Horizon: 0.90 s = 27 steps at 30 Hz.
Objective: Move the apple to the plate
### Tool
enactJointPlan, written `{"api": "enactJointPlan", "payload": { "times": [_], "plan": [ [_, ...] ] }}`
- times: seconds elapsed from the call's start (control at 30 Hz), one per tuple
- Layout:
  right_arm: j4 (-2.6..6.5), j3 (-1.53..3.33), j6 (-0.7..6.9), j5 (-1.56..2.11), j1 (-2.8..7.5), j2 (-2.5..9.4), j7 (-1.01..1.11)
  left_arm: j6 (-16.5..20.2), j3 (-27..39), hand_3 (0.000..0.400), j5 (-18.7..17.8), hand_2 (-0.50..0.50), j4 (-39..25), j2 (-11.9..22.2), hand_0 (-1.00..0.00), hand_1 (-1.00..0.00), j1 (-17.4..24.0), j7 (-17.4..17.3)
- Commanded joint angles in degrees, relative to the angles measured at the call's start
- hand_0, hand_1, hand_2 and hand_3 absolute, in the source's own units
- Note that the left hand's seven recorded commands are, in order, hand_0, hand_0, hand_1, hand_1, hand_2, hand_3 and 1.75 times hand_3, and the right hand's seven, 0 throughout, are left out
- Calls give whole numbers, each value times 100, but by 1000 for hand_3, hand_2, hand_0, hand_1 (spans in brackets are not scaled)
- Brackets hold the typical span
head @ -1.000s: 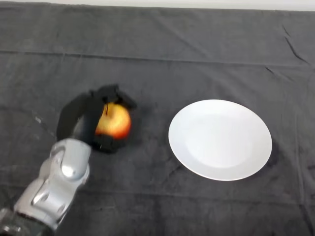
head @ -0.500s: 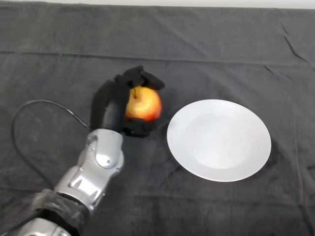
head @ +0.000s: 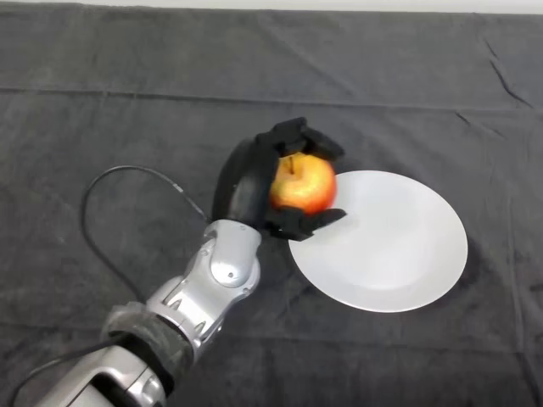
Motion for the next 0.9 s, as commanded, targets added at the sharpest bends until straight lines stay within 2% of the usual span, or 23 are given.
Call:
{"api": "enactJointPlan", "payload": {
  "times": [0.03,0.37,0.9],
  "plan": [
    [-167,-68,-5,70,54,13,-19,-167,-194,400,-151,0,274,-25,-1000,-1000,-379,5],
    [-131,-76,-12,75,44,-2,3,-359,-959,400,-753,0,521,-162,-1000,-1000,-612,69],
    [-81,-87,-23,79,30,-21,34,-161,-2359,400,-1562,0,189,-247,-1000,-1000,-857,265]
  ]
}}
